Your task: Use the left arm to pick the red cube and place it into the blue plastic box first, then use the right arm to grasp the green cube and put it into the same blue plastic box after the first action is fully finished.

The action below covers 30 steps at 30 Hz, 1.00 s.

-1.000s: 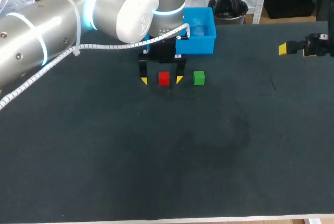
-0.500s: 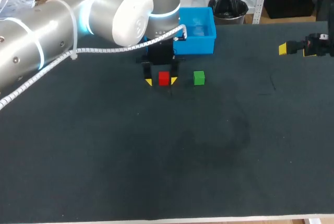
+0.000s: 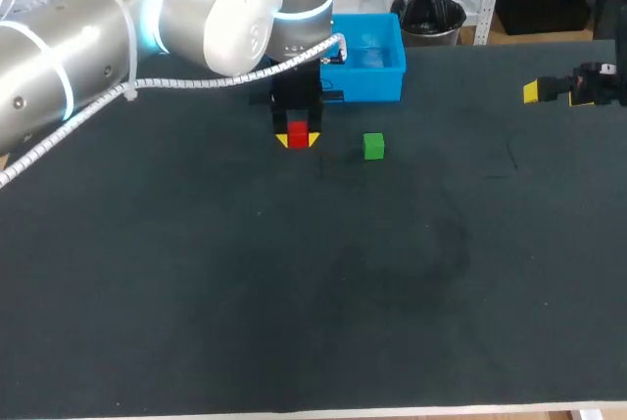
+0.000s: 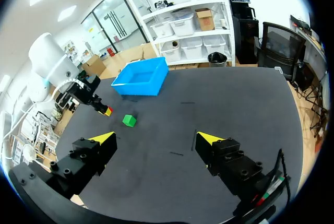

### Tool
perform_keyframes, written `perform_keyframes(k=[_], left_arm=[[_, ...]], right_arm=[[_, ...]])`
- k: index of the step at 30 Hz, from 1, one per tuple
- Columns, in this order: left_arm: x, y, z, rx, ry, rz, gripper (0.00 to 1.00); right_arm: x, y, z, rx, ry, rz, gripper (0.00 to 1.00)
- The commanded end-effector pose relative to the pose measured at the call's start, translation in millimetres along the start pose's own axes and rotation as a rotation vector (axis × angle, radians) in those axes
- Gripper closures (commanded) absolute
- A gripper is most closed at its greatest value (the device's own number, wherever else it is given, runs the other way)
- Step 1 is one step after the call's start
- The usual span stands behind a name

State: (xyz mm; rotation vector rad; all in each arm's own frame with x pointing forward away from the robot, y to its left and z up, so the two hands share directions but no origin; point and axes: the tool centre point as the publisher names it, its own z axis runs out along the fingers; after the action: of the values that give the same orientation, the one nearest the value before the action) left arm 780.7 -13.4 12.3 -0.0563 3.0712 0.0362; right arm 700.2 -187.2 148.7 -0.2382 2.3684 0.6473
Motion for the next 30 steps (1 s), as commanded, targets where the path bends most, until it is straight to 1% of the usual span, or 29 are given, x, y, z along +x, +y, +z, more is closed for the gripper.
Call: perform_keyframes(k=[1, 9, 11, 13, 22, 29, 30], left_arm=[[4.9, 7.7, -20, 0.008, -0.016, 0.006, 1.0], [-5.3, 10.8, -68, 0.083, -0.043, -0.022, 1.0], [-7.3, 10.5, -76, 0.077, -0.048, -0.013, 1.0], [-8.8, 10.4, -84, 0.088, -0.056, -0.009, 1.0], [-21.4, 10.2, -105, 0.125, -0.09, -0.025, 1.0], [-41.2, 5.3, -117, 0.171, -0.117, -0.048, 1.0], [-41.2, 5.3, -117, 0.171, -0.117, -0.048, 1.0]], right_arm=[[0, 1, 0, 0.004, 0.001, 0.001, 0.0], [0, 1, 0, 0.004, 0.001, 0.001, 0.0], [0, 1, 0, 0.004, 0.001, 0.001, 0.0], [0, 1, 0, 0.004, 0.001, 0.001, 0.0], [0, 1, 0, 0.004, 0.001, 0.001, 0.0], [0, 1, 0, 0.004, 0.001, 0.001, 0.0], [0, 1, 0, 0.004, 0.001, 0.001, 0.0]])
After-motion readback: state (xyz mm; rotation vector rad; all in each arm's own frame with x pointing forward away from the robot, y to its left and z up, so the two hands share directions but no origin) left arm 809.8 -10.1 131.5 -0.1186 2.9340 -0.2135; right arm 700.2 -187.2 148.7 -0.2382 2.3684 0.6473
